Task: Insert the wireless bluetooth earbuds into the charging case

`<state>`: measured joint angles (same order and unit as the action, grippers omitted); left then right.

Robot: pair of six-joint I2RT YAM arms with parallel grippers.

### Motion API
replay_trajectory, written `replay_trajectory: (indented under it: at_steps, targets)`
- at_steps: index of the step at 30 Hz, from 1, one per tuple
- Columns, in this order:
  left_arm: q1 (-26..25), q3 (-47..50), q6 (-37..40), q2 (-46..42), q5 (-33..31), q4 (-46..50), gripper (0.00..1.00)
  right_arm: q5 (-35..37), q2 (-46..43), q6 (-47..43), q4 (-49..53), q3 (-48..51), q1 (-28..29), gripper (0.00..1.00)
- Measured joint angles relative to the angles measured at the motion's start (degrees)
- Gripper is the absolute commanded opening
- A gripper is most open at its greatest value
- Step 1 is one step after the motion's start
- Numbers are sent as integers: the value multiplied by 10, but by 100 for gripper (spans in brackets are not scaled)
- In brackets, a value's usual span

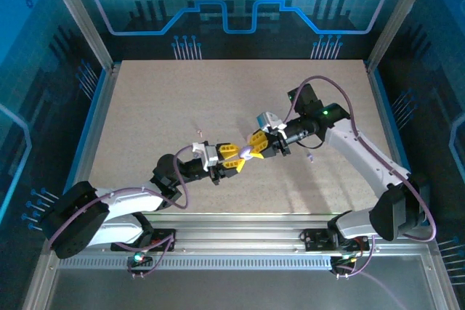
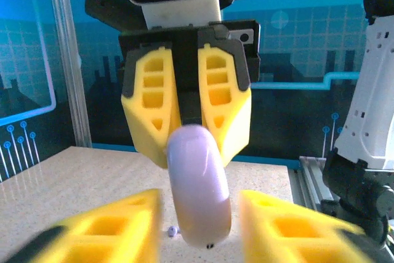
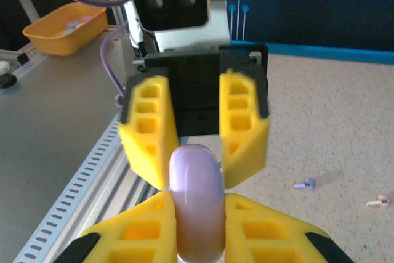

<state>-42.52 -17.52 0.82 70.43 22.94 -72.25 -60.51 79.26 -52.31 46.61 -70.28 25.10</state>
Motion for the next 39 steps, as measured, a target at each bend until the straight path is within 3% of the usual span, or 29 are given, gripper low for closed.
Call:
replay_trajectory:
  at_steps: [5,13,19,32,39]
  targets:
    - [0,1,44,-23,-30,56,66,70,-40,35,-37,28,4,16]
    - [0,-34,151,-119,-36,313,67,211,-79,59,-70,46,49,14]
    - [0,-69,200,-130,-35,440,65,270,-92,45,-75,63,95,13]
    - [0,-85,216,-130,0,506,60,308,-98,25,-86,75,142,14]
    - [0,-85,214,-129,11,506,50,313,-92,25,-95,76,154,14]
